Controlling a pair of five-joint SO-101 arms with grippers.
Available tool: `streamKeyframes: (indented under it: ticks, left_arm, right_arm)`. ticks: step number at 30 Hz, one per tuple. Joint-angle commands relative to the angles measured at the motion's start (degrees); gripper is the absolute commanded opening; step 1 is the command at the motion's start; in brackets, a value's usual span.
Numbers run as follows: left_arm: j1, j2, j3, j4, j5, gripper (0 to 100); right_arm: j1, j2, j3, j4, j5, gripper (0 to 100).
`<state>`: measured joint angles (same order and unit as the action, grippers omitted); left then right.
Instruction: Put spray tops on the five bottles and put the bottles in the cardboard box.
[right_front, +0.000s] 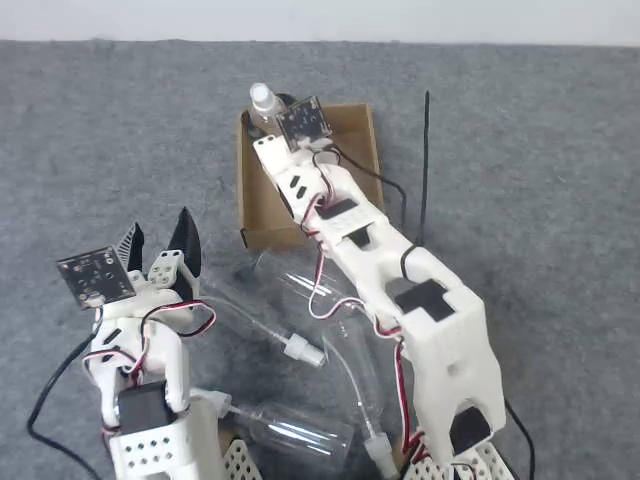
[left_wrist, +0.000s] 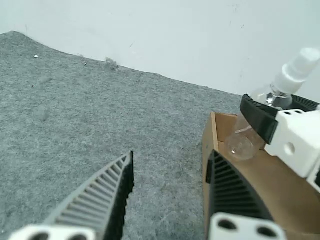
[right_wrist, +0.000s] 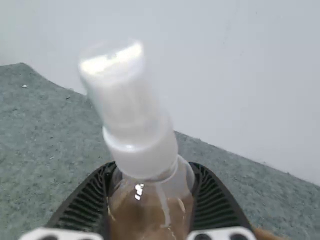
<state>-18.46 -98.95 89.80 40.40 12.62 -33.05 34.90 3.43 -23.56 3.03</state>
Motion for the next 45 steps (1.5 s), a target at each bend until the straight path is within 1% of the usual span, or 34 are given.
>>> streamKeyframes:
  ticks: [1,4,6,21,29,32,35,38,39,45]
  left_arm:
    - [-0.44,-1.14,-0.84,-0.53,0.09,22]
    - [-0.44,-1.14,-0.84,-0.53,0.09,22]
    - [-0.44,-1.14,-0.84,-0.53,0.0,22]
    - [-0.35,-1.14,-0.84,-0.53,0.0,22]
    - [-0.35,-1.14,-0.84,-0.53,-0.09,22]
    - [-0.35,-1.14,-0.84,-0.53,-0.09,22]
    - [-0.35,-1.14,-0.84,-0.53,-0.09,22]
    - [-0.35,-1.14,-0.84,-0.53,-0.09,22]
    - [-0.35,-1.14,-0.84,-0.53,-0.09,22]
    - [-0.35,-1.14,-0.84,-0.53,-0.09,22]
  right_arm:
    - [0.48,1.01,-8.09,1.71,-1.76,0.7]
    - [0.48,3.74,-11.08,1.89,-4.92,0.9]
    - [0.57,5.32,-12.22,1.98,-5.63,0.9]
    - [-0.22,12.0,-13.27,1.98,-5.54,1.0]
    - [-0.75,17.89,-18.37,2.07,-5.36,1.1]
    - [-0.75,18.77,-21.01,6.37,-5.36,1.3]
    - [-0.66,19.3,-22.95,9.98,-5.45,7.2]
    - [-0.66,19.47,-23.03,10.95,-5.45,15.4]
    - [-0.75,19.47,-23.03,10.95,-5.45,16.7]
    - [-0.75,19.38,-23.03,10.95,-5.45,17.3]
